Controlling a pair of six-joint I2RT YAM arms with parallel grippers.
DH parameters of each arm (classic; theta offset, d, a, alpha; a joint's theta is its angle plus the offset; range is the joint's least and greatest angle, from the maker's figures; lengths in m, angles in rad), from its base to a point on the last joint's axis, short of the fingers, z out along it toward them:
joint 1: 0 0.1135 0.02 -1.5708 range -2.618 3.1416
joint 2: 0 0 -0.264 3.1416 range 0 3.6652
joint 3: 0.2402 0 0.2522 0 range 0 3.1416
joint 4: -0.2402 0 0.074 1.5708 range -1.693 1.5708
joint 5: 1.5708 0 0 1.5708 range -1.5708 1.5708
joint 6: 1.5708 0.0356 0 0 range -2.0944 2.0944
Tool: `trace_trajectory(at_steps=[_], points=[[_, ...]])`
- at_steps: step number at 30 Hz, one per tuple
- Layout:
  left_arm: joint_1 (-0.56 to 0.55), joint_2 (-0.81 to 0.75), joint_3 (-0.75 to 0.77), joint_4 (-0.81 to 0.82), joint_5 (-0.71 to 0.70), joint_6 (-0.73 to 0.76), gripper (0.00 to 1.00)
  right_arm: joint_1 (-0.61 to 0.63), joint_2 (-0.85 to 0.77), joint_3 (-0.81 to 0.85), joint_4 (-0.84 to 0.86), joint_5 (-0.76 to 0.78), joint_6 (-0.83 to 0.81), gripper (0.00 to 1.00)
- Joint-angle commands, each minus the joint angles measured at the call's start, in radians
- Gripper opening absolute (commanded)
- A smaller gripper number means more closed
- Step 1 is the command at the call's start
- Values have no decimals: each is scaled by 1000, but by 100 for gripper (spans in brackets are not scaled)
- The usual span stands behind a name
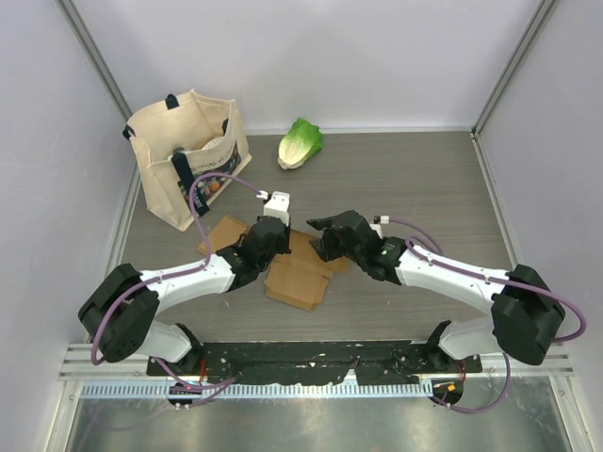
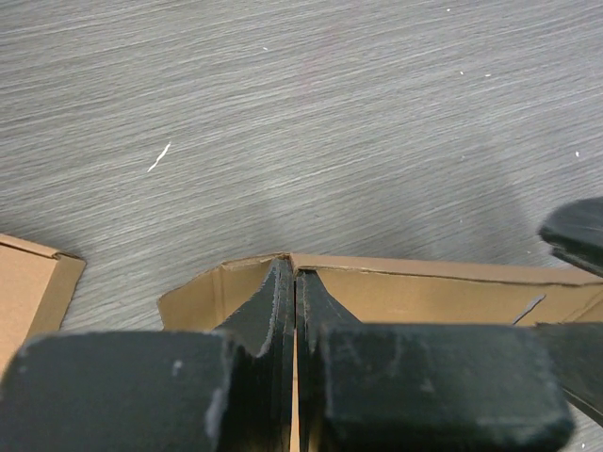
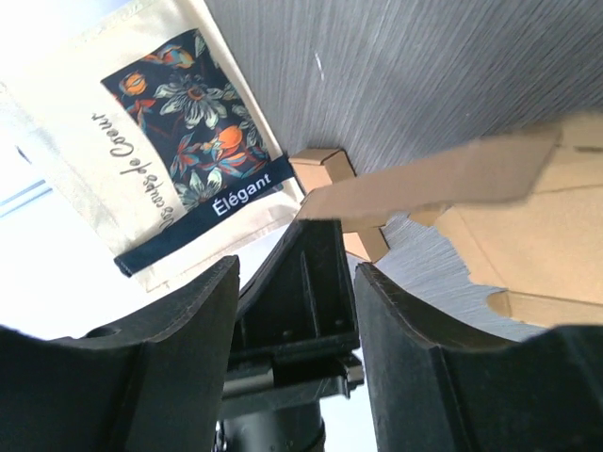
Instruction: Fold the paper box
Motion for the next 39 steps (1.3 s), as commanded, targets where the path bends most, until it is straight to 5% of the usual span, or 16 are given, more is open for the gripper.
trace_trajectory(at_steps=[1,20,28,39], points=[[-3,-30,24,24,-61,-9,1,22,-55,22,-27,58,-20,58],[-8,-109,-8,21,-71,-37,1,25,33,-8,68,127,129,47],[-11,-98,-11,31,-58,-34,1,8,50,-19,107,131,144,34],[-23,-113,-31,55,-60,-23,1,-17,87,-27,159,105,155,35]])
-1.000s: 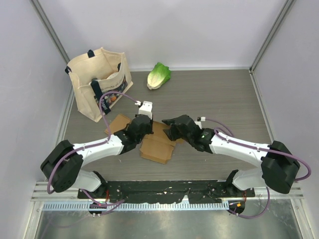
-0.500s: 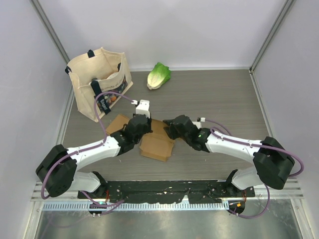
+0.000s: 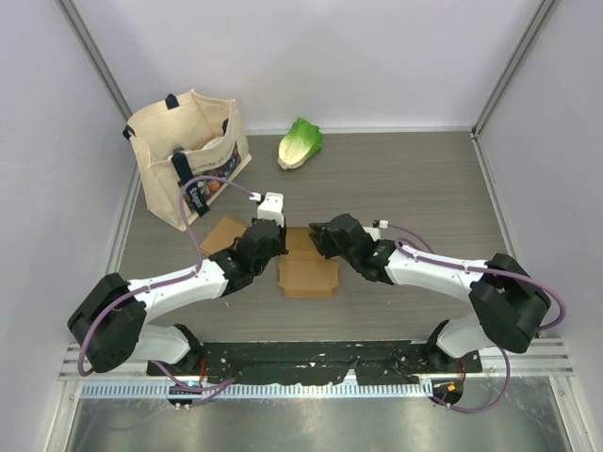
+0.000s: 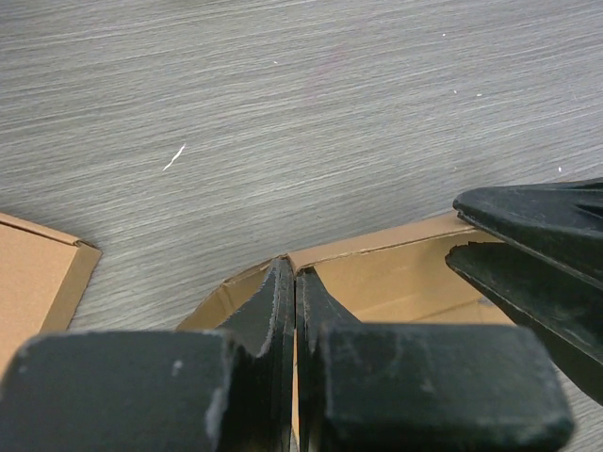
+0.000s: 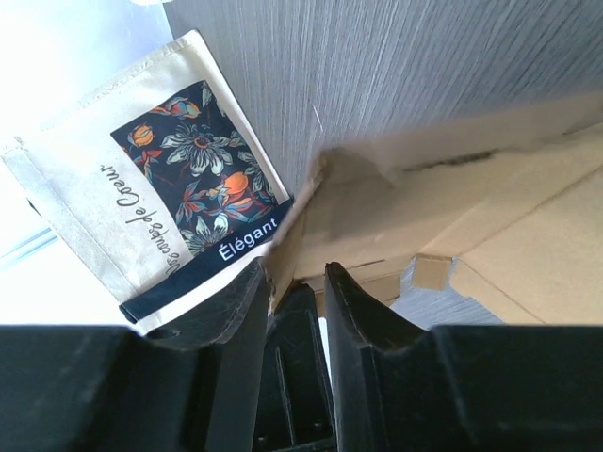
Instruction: Fold the paper box
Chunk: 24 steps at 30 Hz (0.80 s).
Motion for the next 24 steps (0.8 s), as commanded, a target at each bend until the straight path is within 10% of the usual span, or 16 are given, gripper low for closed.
trace_trajectory(at_steps=[1,9,15,24], points=[[-12,-33,-2,71,-15,4,1,-15,12,16,38,27,116,33],[-20,-29,-6,88,-12,7,2,-26,10,4,47,27,109,13],[-20,-42,0,25,36,-46,41,-60,-6,-63,78,11,64,2],[-10,-260,-104,-81,5,-173,55,-135,-6,-350,585,-28,-158,1]])
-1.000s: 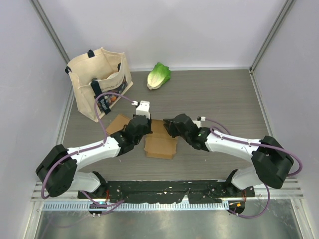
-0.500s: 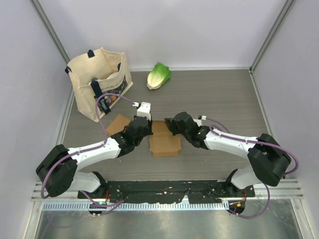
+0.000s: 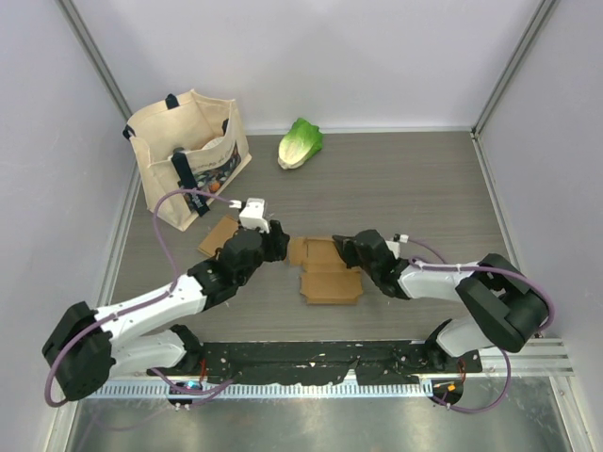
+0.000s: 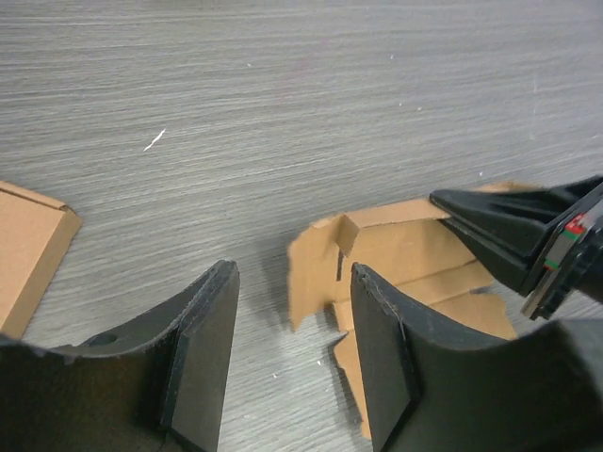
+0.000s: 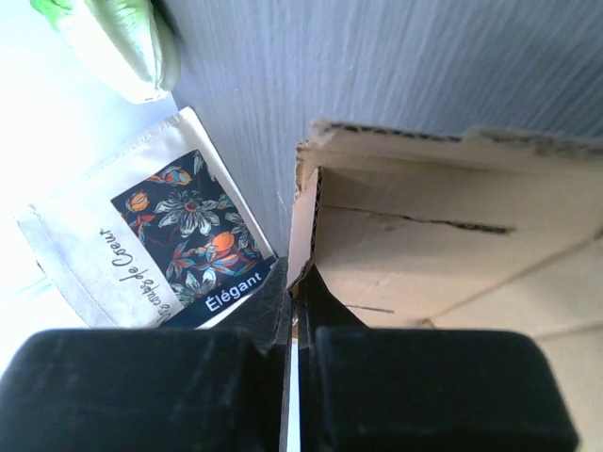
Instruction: Fold the paper box
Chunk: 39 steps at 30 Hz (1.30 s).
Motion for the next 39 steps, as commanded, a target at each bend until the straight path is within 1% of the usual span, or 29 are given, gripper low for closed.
trace_trajectory(at_steps=[1,3,4,5,6,7,8,9,11,12,17,18,19,22,25,28,32,39], points=[[12,-81,-40,-25,-39,-90,54,-33,-9,-97,330,-4,-127,0],[55,-52,-40,-28,9,-123,51,-38,19,-150,437,-8,-170,1],[75,-31,-37,-27,35,-134,50,-53,31,-160,543,-18,-189,1],[104,-11,-17,-39,53,-156,50,-61,42,-165,582,-48,-227,1],[121,12,-4,-45,102,-162,49,-69,65,-165,619,-60,-244,1],[133,64,6,-47,124,-166,48,-87,76,-159,686,-79,-268,1],[151,86,25,-41,142,-171,48,-95,88,-147,727,-117,-317,1],[162,109,34,-39,170,-176,48,-99,100,-144,757,-120,-331,1],[188,155,54,-27,188,-177,47,-103,109,-130,789,-128,-351,1],[196,166,60,-19,202,-176,47,-106,112,-125,809,-142,-394,1],[245,238,101,16,243,-176,47,-116,148,-116,824,-163,-453,1],[248,253,111,17,250,-174,47,-116,161,-121,834,-163,-451,1],[250,267,130,18,274,-168,47,-116,177,-128,879,-163,-447,1],[254,318,166,11,303,-159,44,-116,238,-148,958,-156,-437,1],[254,368,180,24,357,-153,42,-116,300,-165,1033,-156,-430,1],[254,413,213,-19,388,-142,40,-116,329,-170,1080,-156,-424,1],[253,433,227,-27,458,-145,35,-116,317,-171,1068,-143,-427,1],[244,430,218,24,566,-194,34,-113,307,-180,1058,-122,-390,1]])
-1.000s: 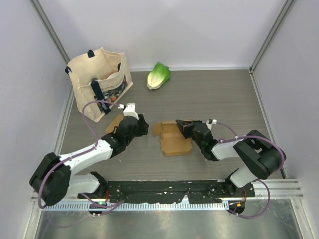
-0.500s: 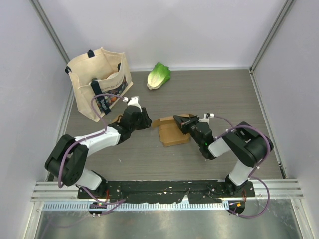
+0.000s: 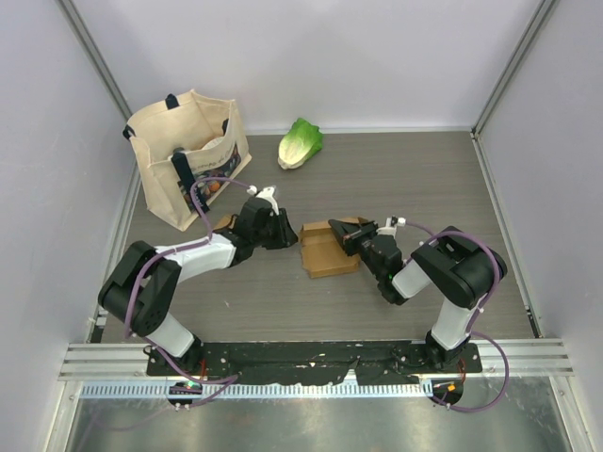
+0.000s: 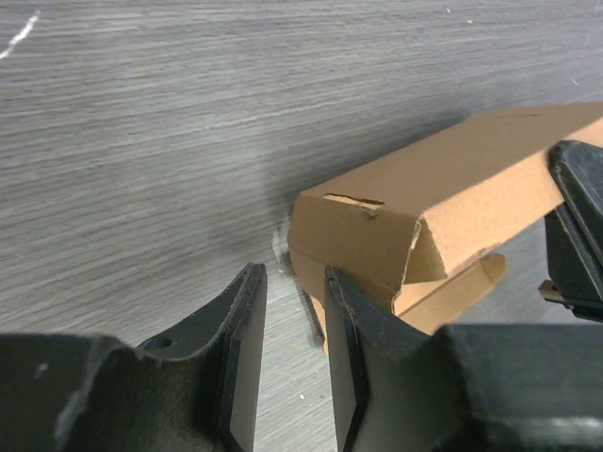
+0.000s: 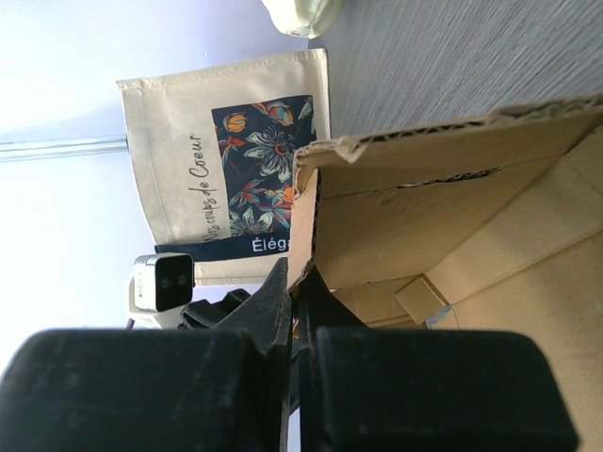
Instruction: Fold the paper box
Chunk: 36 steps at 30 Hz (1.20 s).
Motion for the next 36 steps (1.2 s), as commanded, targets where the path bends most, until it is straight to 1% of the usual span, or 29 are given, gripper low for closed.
trace_trajectory(at_steps=[1,6,9,10,11,13,15,20,22,24,25,29,31,34,36], points=[[-14,-8,31,64,87,-19,34,1,-22,-16,77,37,9,1],[-27,17,50,73,97,-19,38,6,-19,-27,71,49,24,1],[-56,28,59,93,84,-2,42,13,-17,-33,71,62,42,1],[-65,32,63,95,77,30,44,16,-17,-32,68,66,55,1],[-77,41,66,93,29,47,45,16,-17,-30,67,68,61,1],[-108,43,71,72,-22,87,47,23,-17,-26,51,74,75,1],[-128,38,53,89,-106,139,47,26,-17,-24,48,72,67,1],[-133,11,-22,181,-165,180,44,32,-11,-32,45,54,-28,1],[-134,0,-55,224,-183,199,43,32,13,-36,59,49,-42,1],[-134,-11,-88,254,-200,194,40,30,32,-41,85,52,-71,1],[-133,-27,-99,260,-205,188,37,32,50,-49,93,54,-77,1],[-134,-75,-171,317,-213,182,37,32,85,-52,129,48,-115,1],[-134,-87,-188,354,-214,196,39,32,102,-49,143,45,-122,1],[-134,-80,-181,365,-216,234,43,32,135,-50,191,37,-111,1],[-134,-63,-153,351,-223,254,46,32,133,-49,182,39,-112,1]])
